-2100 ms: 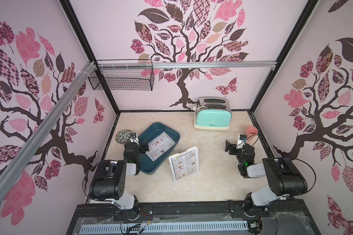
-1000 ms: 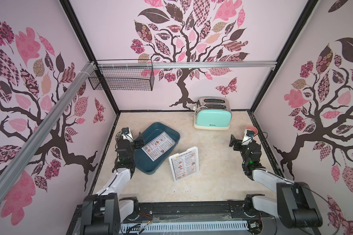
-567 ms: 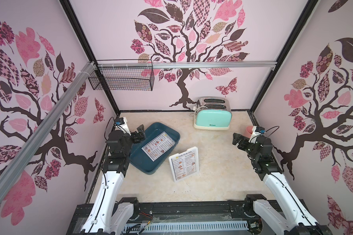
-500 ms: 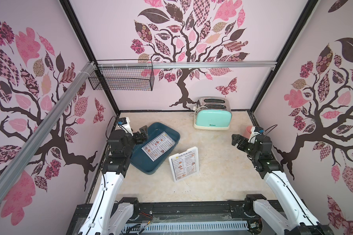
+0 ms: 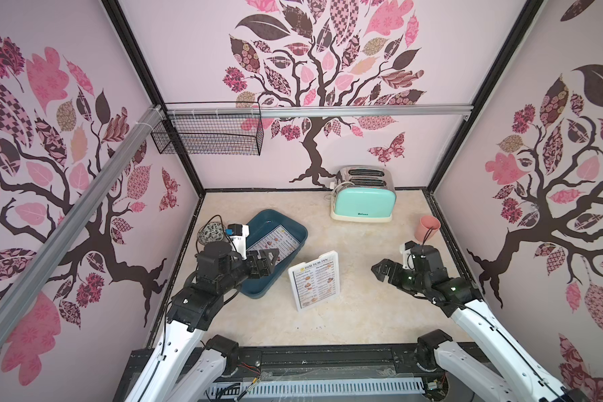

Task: Replace the menus in the menu holders
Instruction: Adjust the menu holder at the center of the board.

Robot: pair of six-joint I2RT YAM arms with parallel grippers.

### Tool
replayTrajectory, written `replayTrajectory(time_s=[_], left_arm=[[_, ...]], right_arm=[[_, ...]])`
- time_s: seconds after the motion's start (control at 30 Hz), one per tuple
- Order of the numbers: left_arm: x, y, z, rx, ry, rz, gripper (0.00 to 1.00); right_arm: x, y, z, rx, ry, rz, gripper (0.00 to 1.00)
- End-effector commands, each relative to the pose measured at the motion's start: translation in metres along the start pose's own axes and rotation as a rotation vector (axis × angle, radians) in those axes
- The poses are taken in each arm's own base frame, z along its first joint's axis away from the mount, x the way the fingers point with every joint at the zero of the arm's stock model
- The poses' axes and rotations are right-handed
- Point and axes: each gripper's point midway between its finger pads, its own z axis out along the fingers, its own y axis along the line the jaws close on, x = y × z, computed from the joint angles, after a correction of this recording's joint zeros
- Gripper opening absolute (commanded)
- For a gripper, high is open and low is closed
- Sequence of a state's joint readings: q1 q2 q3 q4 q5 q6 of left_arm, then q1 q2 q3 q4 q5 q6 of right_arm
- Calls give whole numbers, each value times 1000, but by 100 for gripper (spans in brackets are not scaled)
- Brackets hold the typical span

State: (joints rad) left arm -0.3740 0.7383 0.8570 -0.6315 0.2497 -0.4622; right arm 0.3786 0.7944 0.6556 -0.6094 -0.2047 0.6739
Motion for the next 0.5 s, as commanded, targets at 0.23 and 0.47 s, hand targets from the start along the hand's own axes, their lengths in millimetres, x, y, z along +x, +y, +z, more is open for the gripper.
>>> replayTrajectory(time_s=[0.23,0.47], left_arm=[[81,-30,34,141,294,103,87],[89,-35,42,163,307,64,78]], right_arm=[[62,44,43,-117,212,-45,100],[70,34,63,-100,229,-67,100]])
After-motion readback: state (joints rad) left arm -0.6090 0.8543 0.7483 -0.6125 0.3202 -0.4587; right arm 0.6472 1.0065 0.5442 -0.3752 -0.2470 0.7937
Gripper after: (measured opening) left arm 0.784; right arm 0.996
